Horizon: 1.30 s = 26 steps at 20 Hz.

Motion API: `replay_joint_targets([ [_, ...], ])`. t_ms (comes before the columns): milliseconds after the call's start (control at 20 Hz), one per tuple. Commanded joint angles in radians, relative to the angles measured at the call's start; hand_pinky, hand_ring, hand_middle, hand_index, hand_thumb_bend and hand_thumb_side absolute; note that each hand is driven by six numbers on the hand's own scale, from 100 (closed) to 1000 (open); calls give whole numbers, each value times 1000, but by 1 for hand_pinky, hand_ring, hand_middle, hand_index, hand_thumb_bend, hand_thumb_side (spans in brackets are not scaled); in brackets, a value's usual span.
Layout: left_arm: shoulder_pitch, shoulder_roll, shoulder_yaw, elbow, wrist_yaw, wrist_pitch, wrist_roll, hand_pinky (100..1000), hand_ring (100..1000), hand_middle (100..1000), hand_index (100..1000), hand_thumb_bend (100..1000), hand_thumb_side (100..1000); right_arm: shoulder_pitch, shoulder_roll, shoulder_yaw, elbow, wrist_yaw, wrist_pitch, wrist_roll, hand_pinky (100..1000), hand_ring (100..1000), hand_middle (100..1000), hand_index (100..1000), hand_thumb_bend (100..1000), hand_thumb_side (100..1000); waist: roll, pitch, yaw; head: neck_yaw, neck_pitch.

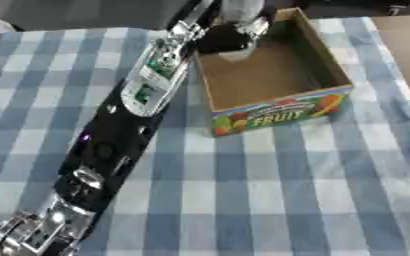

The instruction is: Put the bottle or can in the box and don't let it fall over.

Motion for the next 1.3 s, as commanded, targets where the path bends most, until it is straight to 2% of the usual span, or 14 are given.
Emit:
replay_joint_targets([
  [50,-15,31,9,18,-50,-40,-29,1000,746,943,1000,406,536,-4,-13,-6,-15,3,2,0,882,1000,1000,1000,100,713,-3,-19,3,-7,-5],
  [400,12,27,42,50,-155,-58,-35,1000,733,929,978,359,527,3,-11,-11,-14,2,2,-5,883,1000,1000,1000,100,711,-11,-23,13,-20,1],
  [550,30,33,51,45,-164,-59,-29,1000,727,925,971,336,521,6,-12,-12,-14,2,1,-6,883,1000,1000,1000,100,709,-14,-27,20,-25,6],
  [850,92,78,81,-15,-102,-27,-20,1000,711,917,970,288,520,17,-16,-19,-12,1,-1,-12,883,1000,1000,1000,100,704,-20,-39,43,-46,18],
  [1200,203,180,109,-147,0,18,-20,1000,691,897,962,229,520,35,-28,-31,-12,-4,-11,-24,883,1000,1000,1000,100,690,-32,-57,68,-70,34],
  [1250,217,192,114,-162,14,25,-21,1000,689,896,962,159,559,37,-30,-32,-12,-5,-13,-25,883,1000,1000,1000,100,689,-34,-59,71,-72,35],
  [1300,233,206,120,-176,27,32,-21,1000,688,895,962,217,523,39,-31,-34,-12,-6,-14,-27,883,1000,1000,1000,100,687,-37,-62,75,-74,36],
])
